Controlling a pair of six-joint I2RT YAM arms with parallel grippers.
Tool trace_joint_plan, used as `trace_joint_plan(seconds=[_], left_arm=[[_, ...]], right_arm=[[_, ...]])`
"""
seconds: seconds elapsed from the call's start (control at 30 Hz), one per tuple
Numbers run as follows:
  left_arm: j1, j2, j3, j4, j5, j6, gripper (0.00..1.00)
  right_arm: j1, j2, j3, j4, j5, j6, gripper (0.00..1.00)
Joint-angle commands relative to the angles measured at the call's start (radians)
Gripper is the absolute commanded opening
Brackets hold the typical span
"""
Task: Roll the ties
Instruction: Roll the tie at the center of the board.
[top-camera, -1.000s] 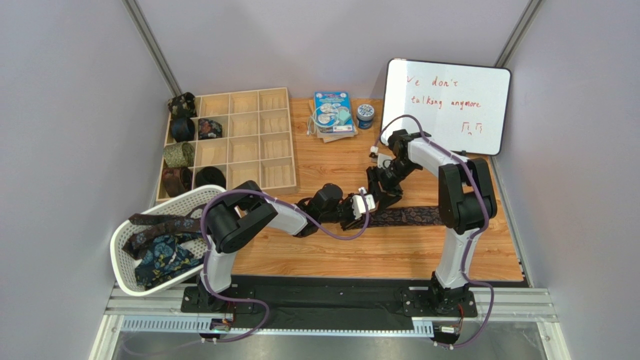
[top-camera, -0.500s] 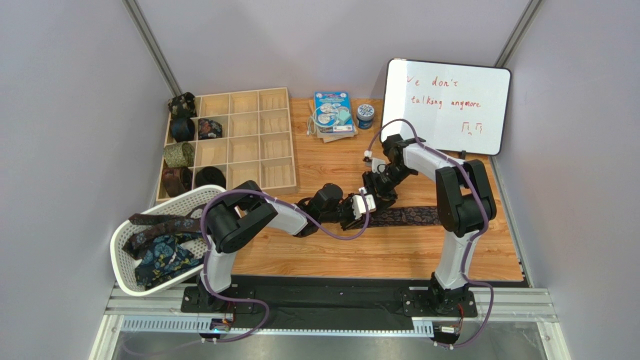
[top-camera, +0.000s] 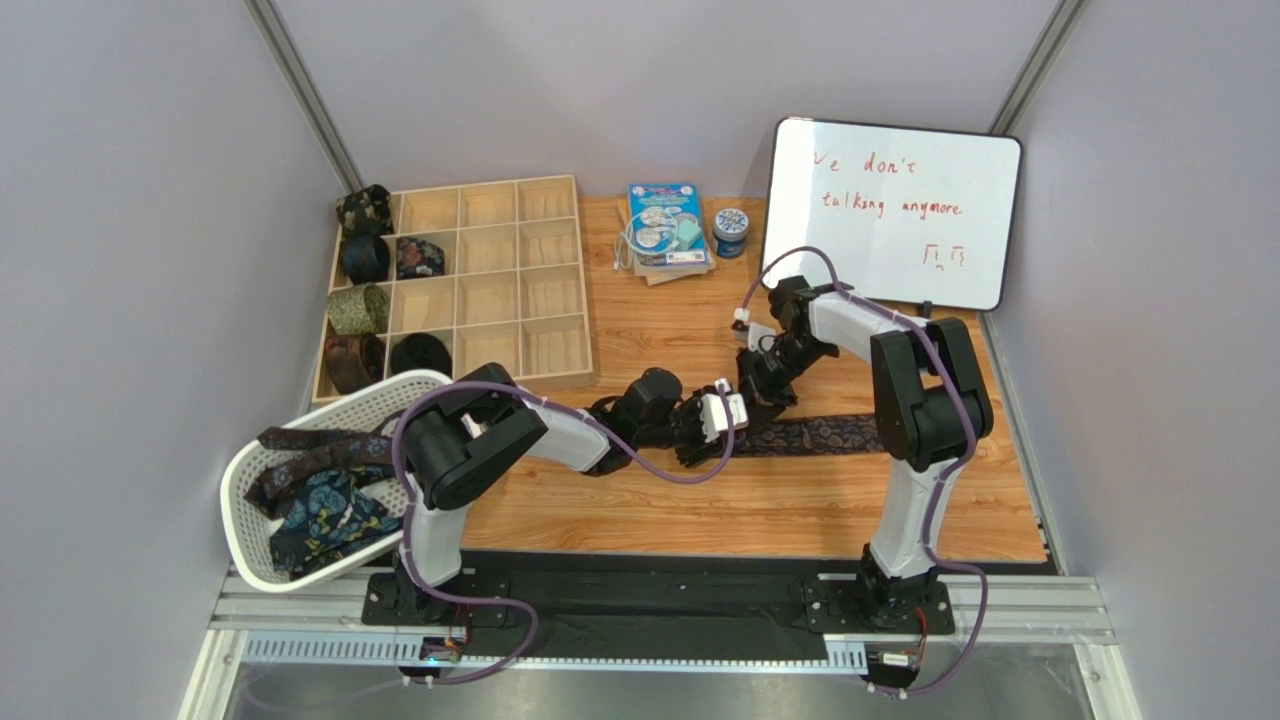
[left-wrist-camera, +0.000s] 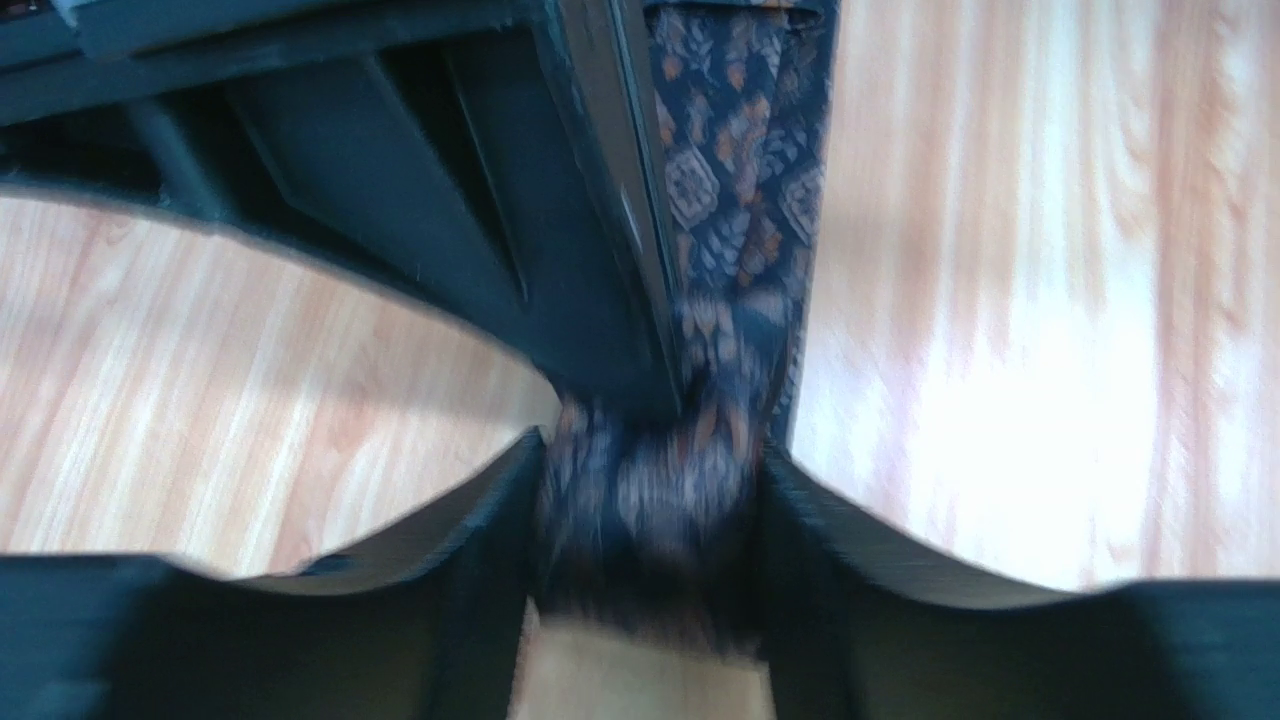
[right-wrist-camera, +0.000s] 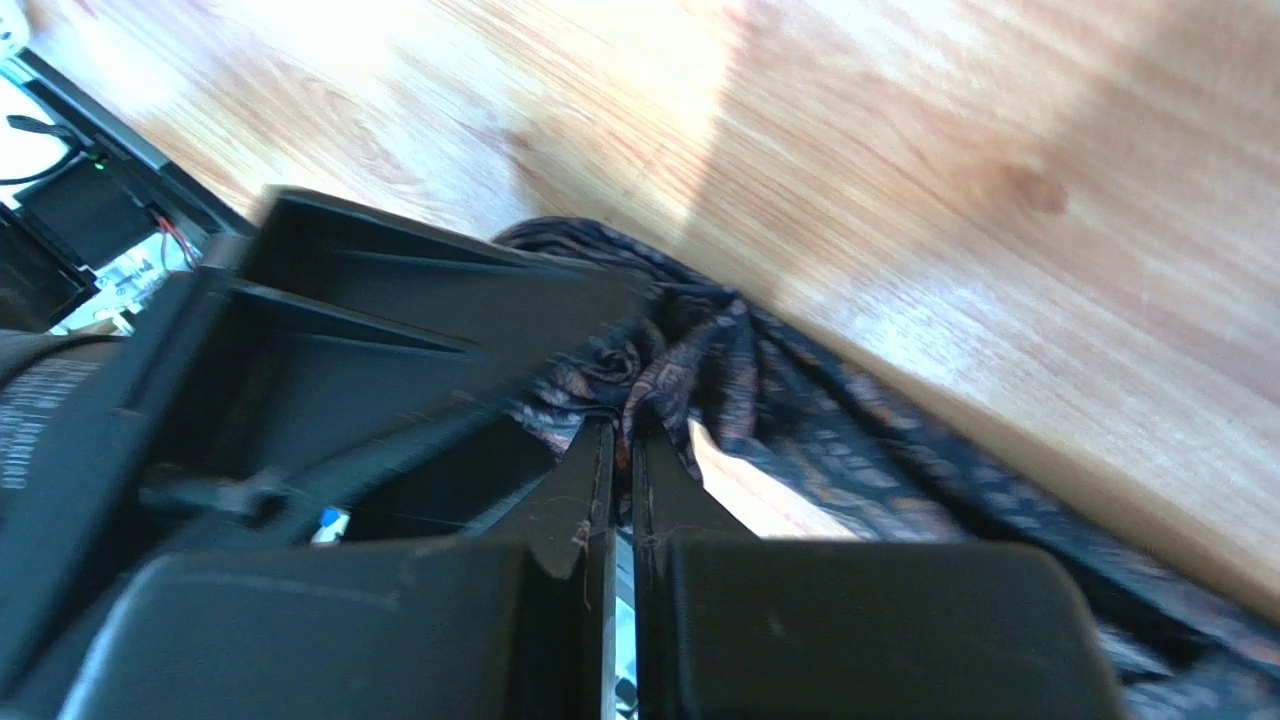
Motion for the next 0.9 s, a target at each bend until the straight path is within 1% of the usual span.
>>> trace_joint_plan(seconds=[0.0,0.07,0.27,0.37,0.47,0.6,0.67,0.7,0.73,0.77,0.8,0.87], left_arm=[[0.02,-0.052,-0.061,-0.245,0.066,0.02,0.62],[0.02,-0.076,-0.055,-0.245,0.098,0.005,0.66],[0.029,-0.149,-0.061,-0.203,0.151,-0.064,0.71],[0.038,-0.166,-0.098,-0.127,0.164,-0.08,0.74],[0.041,-0.152,-0.109,-0.065,0.159,-0.083,0.75],[0.043,-0.093,-0.113,0.08,0.153,-0.081,0.76],[0.043,-0.068,-0.089,0.102,0.138,-0.09,0.77],[0.043,-0.044,-0.081,0.125,0.135,-0.092,0.79],[0.041,-0.031,-0.072,0.136,0.135,-0.098,0.85],[0.041,-0.021,-0.055,0.142,0.147,-0.104,0.87],[0.043,-0.002,-0.046,0.145,0.158,-0.107,0.93],[0.04,0.013,-0.018,0.15,0.161,-0.124,0.99]], right_arm=[[-0.006,0.046,-0.035,0.07,0.19,0.008,0.0],[-0.006,0.052,-0.037,0.081,0.208,0.013,0.0],[-0.006,0.055,-0.052,0.104,0.254,0.019,0.0],[-0.005,0.05,-0.06,0.115,0.268,0.023,0.0],[0.001,0.055,-0.06,0.125,0.288,0.034,0.0],[0.013,0.069,-0.057,0.144,0.313,0.052,0.0],[0.015,0.075,-0.057,0.15,0.319,0.059,0.0],[0.015,0.078,-0.057,0.153,0.324,0.06,0.0],[0.013,0.081,-0.06,0.158,0.325,0.062,0.0],[0.015,0.083,-0.061,0.159,0.325,0.062,0.0],[0.015,0.084,-0.06,0.159,0.324,0.065,0.0],[0.015,0.084,-0.058,0.162,0.313,0.071,0.0]])
